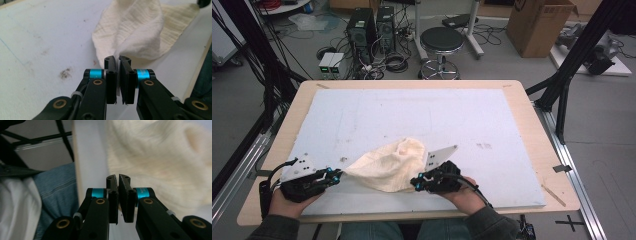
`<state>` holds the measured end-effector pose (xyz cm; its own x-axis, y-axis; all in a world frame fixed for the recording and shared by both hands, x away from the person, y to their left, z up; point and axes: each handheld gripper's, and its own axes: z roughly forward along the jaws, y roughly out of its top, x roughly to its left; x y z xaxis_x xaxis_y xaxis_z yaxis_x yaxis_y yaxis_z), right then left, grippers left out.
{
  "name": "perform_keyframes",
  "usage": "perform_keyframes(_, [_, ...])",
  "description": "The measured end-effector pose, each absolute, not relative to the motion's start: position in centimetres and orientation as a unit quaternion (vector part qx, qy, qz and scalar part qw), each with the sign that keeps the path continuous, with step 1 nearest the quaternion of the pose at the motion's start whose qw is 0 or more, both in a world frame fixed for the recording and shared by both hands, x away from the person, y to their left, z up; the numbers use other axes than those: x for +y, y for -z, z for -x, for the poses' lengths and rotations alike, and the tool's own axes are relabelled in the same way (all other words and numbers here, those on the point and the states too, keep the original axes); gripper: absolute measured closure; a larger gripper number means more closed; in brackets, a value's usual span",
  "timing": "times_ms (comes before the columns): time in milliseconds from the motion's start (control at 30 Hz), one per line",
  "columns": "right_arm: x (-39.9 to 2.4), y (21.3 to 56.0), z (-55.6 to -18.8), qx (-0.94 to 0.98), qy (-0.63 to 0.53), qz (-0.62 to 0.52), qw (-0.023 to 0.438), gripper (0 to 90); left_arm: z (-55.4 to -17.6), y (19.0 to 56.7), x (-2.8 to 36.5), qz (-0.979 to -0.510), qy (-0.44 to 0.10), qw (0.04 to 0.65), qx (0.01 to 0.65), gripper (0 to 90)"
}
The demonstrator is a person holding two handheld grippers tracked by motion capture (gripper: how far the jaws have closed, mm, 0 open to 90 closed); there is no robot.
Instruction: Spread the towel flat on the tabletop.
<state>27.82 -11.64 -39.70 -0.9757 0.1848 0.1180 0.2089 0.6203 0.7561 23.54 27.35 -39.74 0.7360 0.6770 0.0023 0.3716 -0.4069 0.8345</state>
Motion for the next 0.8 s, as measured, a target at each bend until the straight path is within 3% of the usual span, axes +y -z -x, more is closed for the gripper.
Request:
perform_keyframes(67, [-11.4, 40.2, -27.7, -0.902, 0.419, 0.105, 0.018, 81.7, -23.8, 40.2, 27.4, -0.812, -0.162, 0.451, 0.333, 70.6])
perform_keyframes(167, [-11.9, 39.7, -28.1, -0.894, 0.431, 0.118, 0.01, 71.3, -24.4, 40.4, 26.8, -0.807, -0.154, 0.462, 0.334, 62.3])
perform_keyframes(233, [-12.7, 39.0, -28.9, -0.887, 0.442, 0.132, 0.001, 69.6, -25.2, 40.6, 26.1, -0.807, -0.15, 0.462, 0.336, 54.8])
perform_keyframes(367, [-14.0, 38.7, -30.6, -0.883, 0.438, 0.167, -0.037, 64.5, -26.8, 41.3, 24.6, -0.817, -0.122, 0.458, 0.327, 50.7])
perform_keyframes(533, [-14.5, 41.2, -32.7, -0.886, 0.412, 0.21, -0.04, 54.1, -27.3, 42.6, 23.4, -0.837, -0.106, 0.434, 0.316, 46.1])
perform_keyframes(667, [-14.1, 43.1, -33.7, -0.893, 0.389, 0.225, -0.032, 53.9, -27.7, 44.0, 23.0, -0.855, -0.104, 0.398, 0.316, 50.4])
perform_keyframes(800, [-13.5, 43.7, -33.7, -0.904, 0.378, 0.201, -0.013, 81.1, -27.8, 44.0, 23.2, -0.85, -0.123, 0.393, 0.328, 74.0])
